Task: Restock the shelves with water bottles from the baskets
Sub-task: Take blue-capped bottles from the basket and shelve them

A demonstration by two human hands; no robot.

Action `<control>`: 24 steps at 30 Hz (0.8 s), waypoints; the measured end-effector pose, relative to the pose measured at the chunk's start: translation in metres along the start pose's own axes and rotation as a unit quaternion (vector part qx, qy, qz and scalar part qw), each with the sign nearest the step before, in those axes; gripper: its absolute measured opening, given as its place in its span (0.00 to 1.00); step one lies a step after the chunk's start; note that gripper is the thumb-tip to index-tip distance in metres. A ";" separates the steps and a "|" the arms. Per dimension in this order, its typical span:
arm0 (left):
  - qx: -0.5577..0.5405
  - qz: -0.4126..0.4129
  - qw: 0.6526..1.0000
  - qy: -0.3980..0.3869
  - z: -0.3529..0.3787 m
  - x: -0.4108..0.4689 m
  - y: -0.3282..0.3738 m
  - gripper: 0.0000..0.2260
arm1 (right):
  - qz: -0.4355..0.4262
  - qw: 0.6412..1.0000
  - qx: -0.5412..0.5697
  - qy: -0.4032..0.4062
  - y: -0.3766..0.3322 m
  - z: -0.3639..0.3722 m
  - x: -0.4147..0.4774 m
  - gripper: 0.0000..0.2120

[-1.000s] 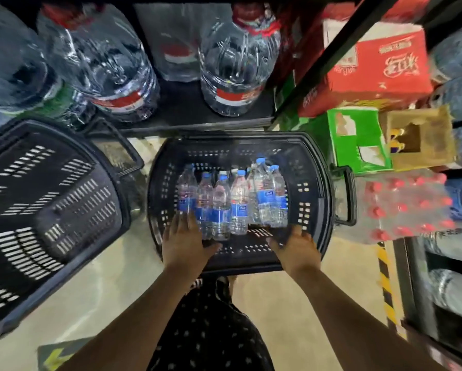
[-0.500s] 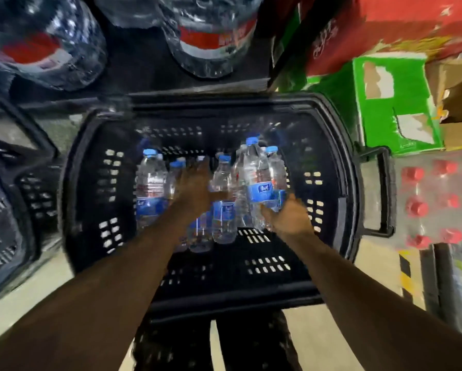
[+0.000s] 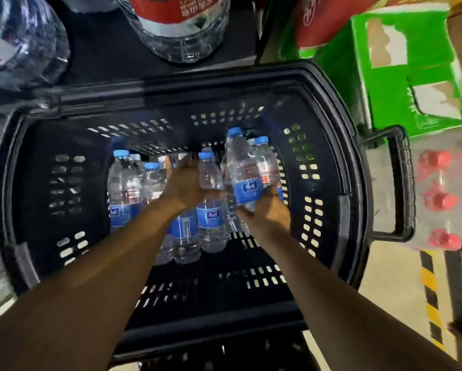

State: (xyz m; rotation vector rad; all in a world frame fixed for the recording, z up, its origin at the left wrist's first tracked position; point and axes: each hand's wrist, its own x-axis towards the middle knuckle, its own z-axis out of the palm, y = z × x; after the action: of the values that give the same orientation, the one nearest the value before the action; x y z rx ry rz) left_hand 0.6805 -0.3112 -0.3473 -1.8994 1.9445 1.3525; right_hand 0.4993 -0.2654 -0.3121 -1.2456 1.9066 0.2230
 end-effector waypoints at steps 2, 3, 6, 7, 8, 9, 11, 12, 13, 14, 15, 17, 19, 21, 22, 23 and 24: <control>-0.017 -0.067 0.998 -0.011 -0.002 -0.012 0.002 0.38 | 0.023 0.999 0.035 -0.034 -0.006 -0.004 -0.004 0.35; -0.032 -0.101 0.994 -0.016 -0.003 -0.018 0.003 0.43 | 0.037 0.995 0.073 -0.049 -0.009 -0.007 -0.008 0.34; -0.129 -0.165 0.978 0.006 -0.013 -0.040 0.012 0.50 | 0.061 0.970 0.226 -0.070 -0.011 -0.016 -0.020 0.24; -0.172 -0.177 0.968 0.033 -0.019 -0.048 0.016 0.49 | 0.058 0.959 0.264 -0.079 -0.011 -0.021 -0.027 0.20; -0.198 -0.177 0.962 0.061 -0.027 -0.057 0.018 0.46 | 0.049 0.956 0.277 -0.088 -0.010 -0.026 -0.034 0.18; -0.207 -0.168 0.960 0.089 -0.036 -0.067 0.021 0.43 | 0.044 0.955 0.276 -0.095 -0.010 -0.032 -0.041 0.18; -0.232 -0.153 0.953 0.120 -0.057 -0.090 0.026 0.36 | 0.044 0.958 0.267 -0.098 -0.015 -0.047 -0.059 0.20; -0.248 -0.147 0.950 0.116 -0.069 -0.102 0.028 0.35 | 0.043 0.955 0.277 -0.099 -0.020 -0.055 -0.069 0.20; -0.251 -0.142 0.951 0.112 -0.081 -0.114 0.033 0.36 | 0.053 0.944 0.307 -0.109 -0.027 -0.065 -0.079 0.21; -0.262 -0.136 0.950 0.101 -0.093 -0.126 0.034 0.39 | 0.073 0.925 0.348 -0.136 -0.035 -0.076 -0.089 0.22; -0.283 -0.132 0.946 0.090 -0.107 -0.139 0.038 0.42 | 0.086 0.903 0.387 -0.164 -0.043 -0.086 -0.099 0.21; -0.358 -0.126 0.923 0.064 -0.129 -0.163 0.042 0.39 | 0.102 0.869 0.431 -0.219 -0.057 -0.109 -0.125 0.14; -0.371 -0.120 0.920 0.031 -0.153 -0.195 0.055 0.34 | 0.101 0.862 0.437 -0.237 -0.067 -0.128 -0.151 0.17; -0.392 -0.110 0.913 0.029 -0.170 -0.225 0.061 0.34 | 0.081 0.856 0.445 -0.248 -0.077 -0.145 -0.178 0.25; -0.418 -0.109 0.901 0.029 -0.178 -0.240 0.068 0.32 | 0.069 0.853 0.450 -0.254 -0.083 -0.153 -0.192 0.28; -0.434 -0.104 0.894 0.030 -0.184 -0.256 0.072 0.31 | 0.058 0.851 0.454 -0.258 -0.090 -0.160 -0.205 0.32; -0.448 -0.100 0.888 0.030 -0.190 -0.270 0.075 0.31 | 0.046 0.852 0.453 -0.257 -0.096 -0.164 -0.218 0.37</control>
State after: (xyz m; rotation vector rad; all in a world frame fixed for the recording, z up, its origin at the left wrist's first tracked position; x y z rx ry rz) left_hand 0.7676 -0.2417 -0.0281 -2.3860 1.1192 2.3938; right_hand 0.5258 -0.2544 -0.0244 -0.3839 1.3081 -0.2644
